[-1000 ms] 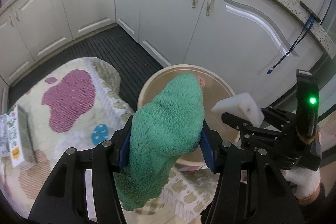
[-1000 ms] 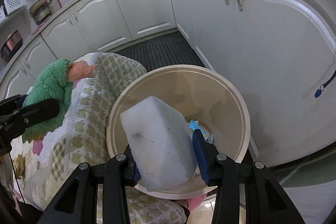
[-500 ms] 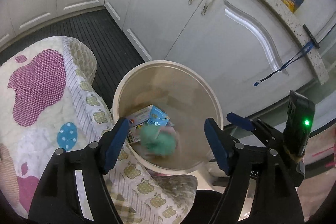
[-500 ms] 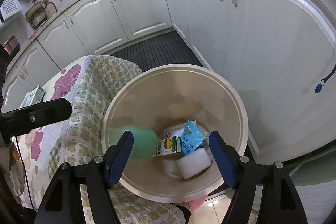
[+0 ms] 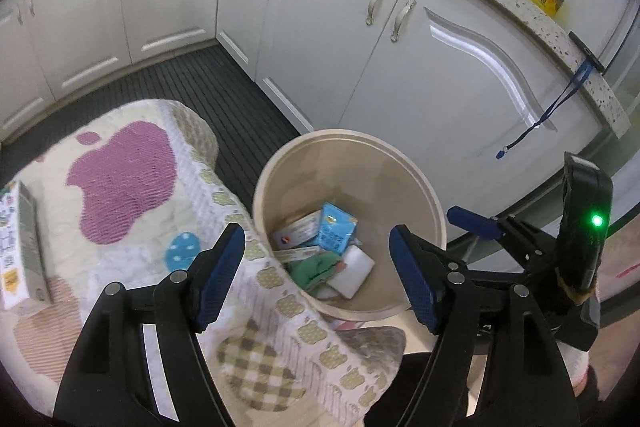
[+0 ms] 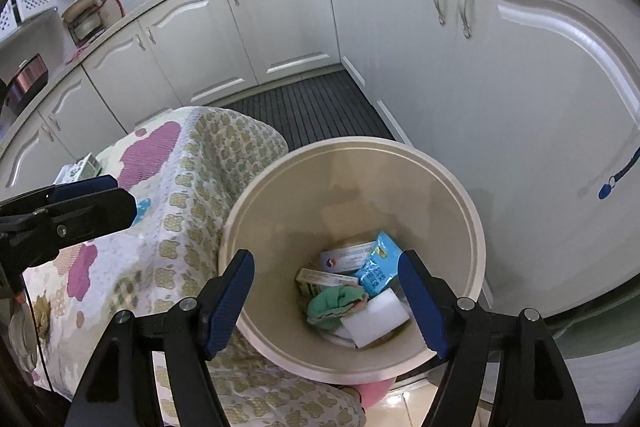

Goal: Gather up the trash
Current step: 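Open both grippers to drop the cloth and foam block into the bin, then move both tools away from the bin back over the table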

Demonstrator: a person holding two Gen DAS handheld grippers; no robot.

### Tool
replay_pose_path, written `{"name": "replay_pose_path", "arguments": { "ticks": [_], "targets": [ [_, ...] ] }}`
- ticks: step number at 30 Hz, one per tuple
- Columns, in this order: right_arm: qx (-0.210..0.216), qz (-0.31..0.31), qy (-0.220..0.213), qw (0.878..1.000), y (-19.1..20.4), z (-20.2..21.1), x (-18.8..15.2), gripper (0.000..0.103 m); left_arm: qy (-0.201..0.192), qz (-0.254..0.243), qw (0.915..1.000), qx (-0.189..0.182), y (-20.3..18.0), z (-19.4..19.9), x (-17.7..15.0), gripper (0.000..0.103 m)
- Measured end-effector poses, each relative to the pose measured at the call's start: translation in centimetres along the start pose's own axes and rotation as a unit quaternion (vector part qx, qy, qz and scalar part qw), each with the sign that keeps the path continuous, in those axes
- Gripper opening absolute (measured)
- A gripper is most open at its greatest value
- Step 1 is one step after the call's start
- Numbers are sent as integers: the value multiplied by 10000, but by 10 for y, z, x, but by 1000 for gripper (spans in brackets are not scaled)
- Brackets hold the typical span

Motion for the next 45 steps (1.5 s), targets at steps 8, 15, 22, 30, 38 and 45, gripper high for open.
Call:
{"name": "replay_pose_path", "arguments": {
  "ticks": [8, 15, 22, 30, 38, 45],
  "targets": [
    [103, 175, -192, 9996, 28, 13, 0, 72, -222, -70, 9986, 479, 21, 33, -12, 74],
    [272, 520, -333, 9977, 69, 25, -4, 72, -414, -43, 9958, 818, 56, 78, -30, 74],
    [634, 971, -314, 9928, 121, 32, -10, 72, -465, 204, 9939, 984, 108, 134, -63, 74],
    [1037, 1548, -190, 9823, 186, 27, -22, 72, -298, 660, 9934, 890, 163, 179, -119, 74],
    [1344, 1614, 43, 9777, 227, 1, -24, 72, -84, 1081, 9899, 910, 191, 177, -173, 74],
    [1495, 1529, 193, 9767, 253, -23, -18, 72, -67, 1269, 9872, 968, 191, 149, -193, 74]
  ]
}}
Point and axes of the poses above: each gripper's, at about its wrist camera, not at the fingertips, and z roughly against the way its jaws point, y to its left, x to its top, the point moved 1 cm from there along -z, roughly the way its jaws point, and after that the axes turned 6 degrees about x, right-handed, at the moved point
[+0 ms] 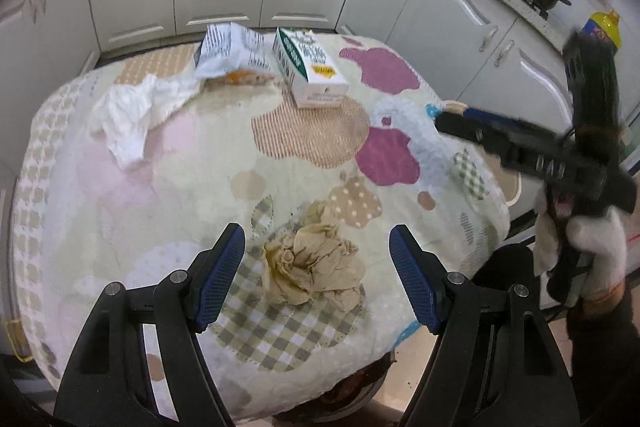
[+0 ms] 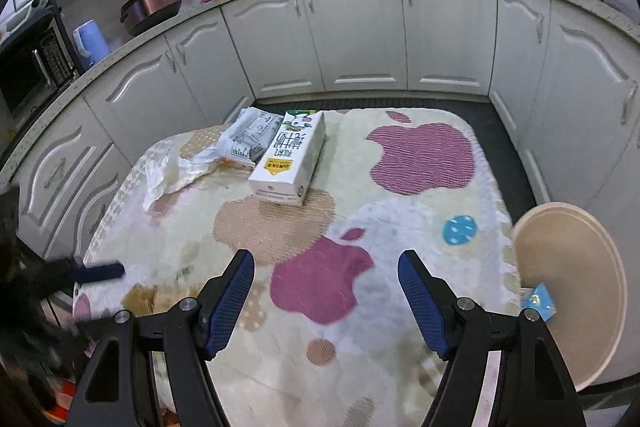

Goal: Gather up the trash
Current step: 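Move both tools away from the bin back over the table, then grasp the white milk carton with the right gripper while the left grasps the beige cloth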

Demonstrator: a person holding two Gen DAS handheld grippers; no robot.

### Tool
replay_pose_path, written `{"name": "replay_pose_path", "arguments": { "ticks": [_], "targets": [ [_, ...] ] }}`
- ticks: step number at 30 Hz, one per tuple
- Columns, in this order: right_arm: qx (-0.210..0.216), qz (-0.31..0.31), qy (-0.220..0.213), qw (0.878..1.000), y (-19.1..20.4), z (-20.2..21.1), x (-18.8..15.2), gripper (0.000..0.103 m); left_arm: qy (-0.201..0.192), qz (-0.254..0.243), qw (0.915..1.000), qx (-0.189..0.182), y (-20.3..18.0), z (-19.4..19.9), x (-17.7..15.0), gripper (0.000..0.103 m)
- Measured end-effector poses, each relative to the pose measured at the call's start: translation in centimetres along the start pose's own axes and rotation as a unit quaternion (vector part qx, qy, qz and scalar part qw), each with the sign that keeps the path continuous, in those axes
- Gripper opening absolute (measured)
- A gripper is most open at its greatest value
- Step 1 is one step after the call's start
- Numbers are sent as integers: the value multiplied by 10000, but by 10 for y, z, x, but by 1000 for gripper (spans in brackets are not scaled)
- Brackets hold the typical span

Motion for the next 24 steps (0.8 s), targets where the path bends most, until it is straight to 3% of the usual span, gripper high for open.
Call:
{"name": "replay_pose_path", "arguments": {
  "ticks": [5, 10, 13, 16, 20, 22, 24],
  "targets": [
    [288, -280, 99, 9991, 3, -24, 20, 72, -2, -23, 9997, 224, -3, -26, -3, 74],
    [302, -143, 195, 9993, 14, -51, 49, 72, 125, -53, 9997, 214, 0, -43, -4, 73],
    [273, -108, 274, 9992, 17, -72, 67, 72, 211, -20, 9997, 88, 5, -47, -3, 47],
    [265, -206, 407, 9986, 15, -98, 84, 72, 223, -87, 9997, -22, 7, -46, -3, 39],
    [162, -338, 610, 9974, 10, -131, 96, 71, 223, -109, 9997, -80, 11, -41, -1, 35],
    [258, -379, 782, 9959, 8, -146, 98, 53, 240, -85, 9996, -117, 14, -40, -2, 35],
    [329, -394, 787, 9956, 6, -150, 97, 53, 261, -96, 9995, -129, 14, -41, -2, 34]
  ]
}}
Point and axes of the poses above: each gripper's, at about its wrist camera, not at the fingertips, and z roughly against the way its jaws point, y to its left, x to its top, the point moved 1 cm from there along -z, roughly the way its jaws point, and after that the axes turned 6 degrees about x, right-handed, at the moved point
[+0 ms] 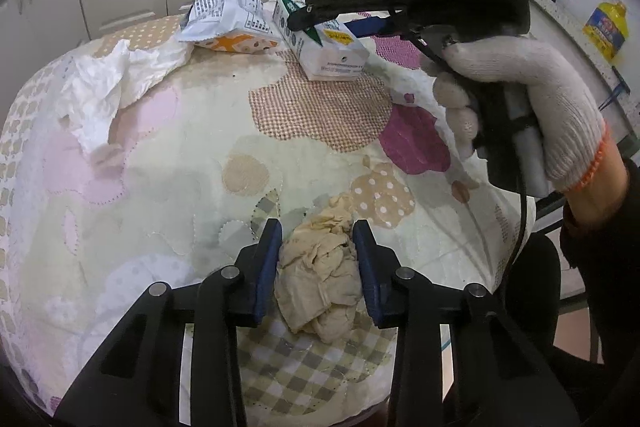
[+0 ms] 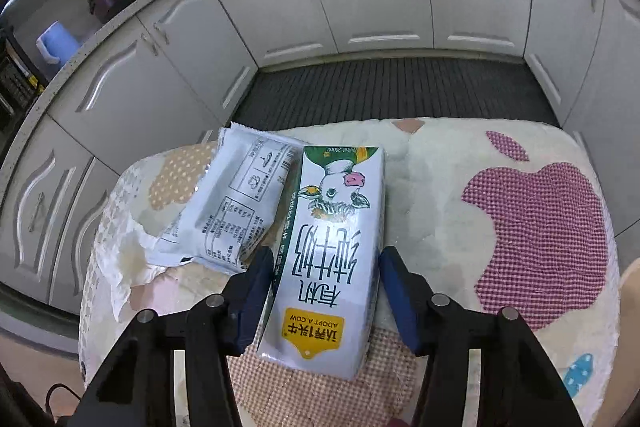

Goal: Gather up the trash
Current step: 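Grasp the white milk carton with the right gripper while the left grasps the beige cloth, then carry the milk carton and beige cloth over the beige bin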

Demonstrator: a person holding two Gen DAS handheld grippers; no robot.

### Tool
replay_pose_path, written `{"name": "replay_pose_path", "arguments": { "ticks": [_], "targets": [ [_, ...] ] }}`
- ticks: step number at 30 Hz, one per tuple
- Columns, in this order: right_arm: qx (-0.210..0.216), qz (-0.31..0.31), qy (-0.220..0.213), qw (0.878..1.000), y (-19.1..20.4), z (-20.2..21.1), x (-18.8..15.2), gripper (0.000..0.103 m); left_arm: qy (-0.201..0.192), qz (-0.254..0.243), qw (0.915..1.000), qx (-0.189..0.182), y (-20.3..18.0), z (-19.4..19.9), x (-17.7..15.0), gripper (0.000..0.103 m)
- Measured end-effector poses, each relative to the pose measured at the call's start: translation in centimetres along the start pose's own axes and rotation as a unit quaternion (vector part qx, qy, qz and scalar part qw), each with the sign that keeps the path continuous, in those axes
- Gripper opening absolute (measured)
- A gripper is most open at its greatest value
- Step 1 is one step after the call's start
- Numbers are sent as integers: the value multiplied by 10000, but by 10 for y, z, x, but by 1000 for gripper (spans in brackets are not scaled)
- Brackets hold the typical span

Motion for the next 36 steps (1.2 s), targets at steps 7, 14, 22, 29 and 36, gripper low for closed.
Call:
{"name": "replay_pose_path", "arguments": {
  "ticks": [7, 14, 22, 29, 36],
  "targets": [
    [-24, 283, -209, 9994, -4, 45, -27, 50, -25, 31, 10000, -56, -1, 1, 3, 31],
    [34, 246, -537, 9983, -21, 107, -78, 50, -218, -103, 9997, 6, -14, 16, 4, 30],
    [14, 254, -658, 9975, -22, 137, -123, 50, -459, -267, 9985, 90, -36, 35, 9, 29],
    [6, 132, -836, 9964, -29, 157, -139, 50, -575, -420, 9974, 147, -53, 39, 20, 29],
    [-97, 91, -921, 9957, -38, 169, -146, 50, -651, -535, 9963, 164, -68, 39, 31, 29]
  ]
}}
Point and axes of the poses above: each gripper's, at about its wrist camera, not at the fingertips, and z roughly against the way its jaws point, y to its left, x to its top, the point moved 1 cm from there along -z, roughly the way its jaws point, and after that the axes turned 6 degrees about x, right-handed, at the moved point
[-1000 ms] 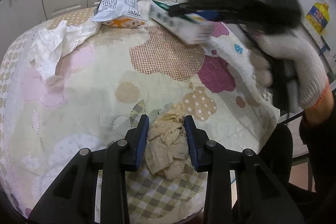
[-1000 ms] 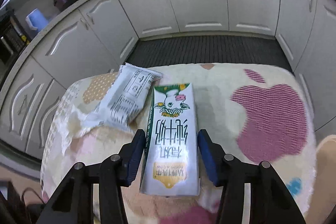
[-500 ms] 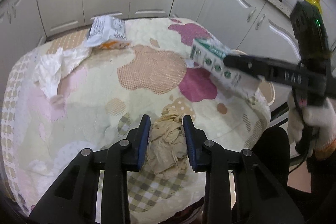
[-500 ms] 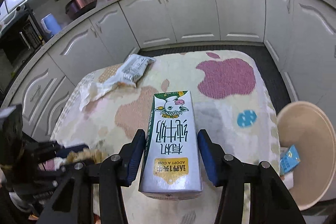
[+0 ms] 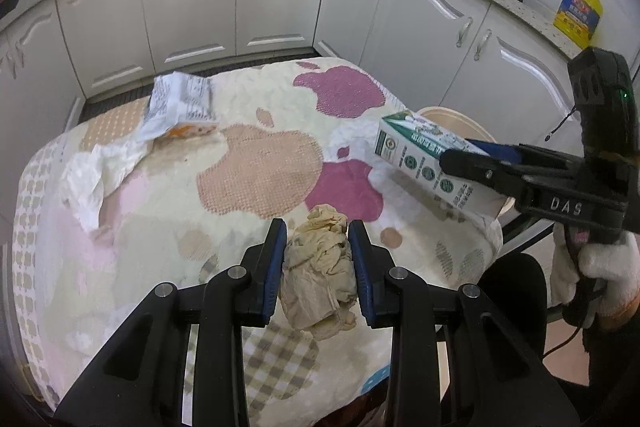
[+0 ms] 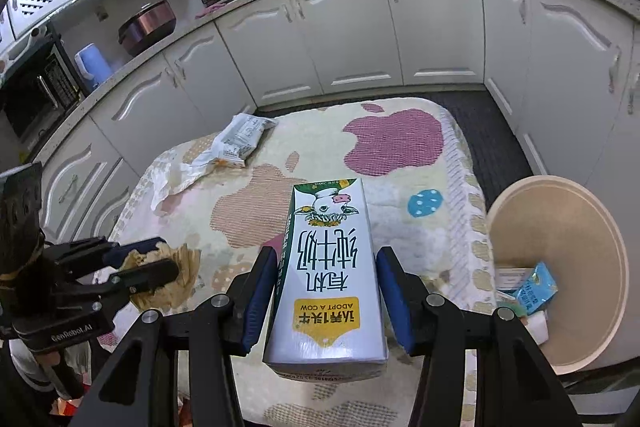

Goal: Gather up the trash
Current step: 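Carry the milk carton and beige cloth over the beige bin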

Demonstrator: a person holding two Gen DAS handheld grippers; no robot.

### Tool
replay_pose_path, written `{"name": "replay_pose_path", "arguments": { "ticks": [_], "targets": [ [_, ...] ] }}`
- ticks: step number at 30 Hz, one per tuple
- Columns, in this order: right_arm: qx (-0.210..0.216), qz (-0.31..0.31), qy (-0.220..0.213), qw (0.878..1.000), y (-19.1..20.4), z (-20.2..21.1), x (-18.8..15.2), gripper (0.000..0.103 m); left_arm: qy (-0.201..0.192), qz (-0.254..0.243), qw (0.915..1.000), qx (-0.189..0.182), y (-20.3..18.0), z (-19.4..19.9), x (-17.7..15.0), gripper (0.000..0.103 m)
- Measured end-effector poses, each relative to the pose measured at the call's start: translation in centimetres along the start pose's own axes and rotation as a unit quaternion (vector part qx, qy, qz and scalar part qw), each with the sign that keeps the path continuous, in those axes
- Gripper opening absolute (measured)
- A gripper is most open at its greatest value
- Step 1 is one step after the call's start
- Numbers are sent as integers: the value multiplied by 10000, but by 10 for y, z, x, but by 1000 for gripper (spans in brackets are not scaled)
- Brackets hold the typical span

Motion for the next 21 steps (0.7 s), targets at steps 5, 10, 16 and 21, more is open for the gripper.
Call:
{"name": "replay_pose_path", "arguments": {
  "ticks": [5, 10, 16, 21],
  "targets": [
    [-87, -42, 141, 9999, -10, -8, -8, 50, 21, -68, 10000, 22, -6, -6, 5, 29],
    [-255, 116, 539, 9982, -10, -29, -21, 50, 69, -76, 9999, 52, -8, -10, 5, 29],
    [-500, 320, 871, 9944, -7, -48, -25, 52, 91, -62, 9999, 94, -8, -14, 7, 29],
    [-382, 308, 729, 9961, -10, -44, -23, 51, 107, -40, 9999, 27, -7, -14, 10, 29]
  ]
}}
Point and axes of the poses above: each gripper's, at about its wrist camera, not at the fingertips, and z roughly against the way its jaws point, y to its left, x to its top, the point moved 1 cm from there along -z, roughly the way its jaws point, and after that the axes turned 6 degrees about x, right-handed, at the moved point
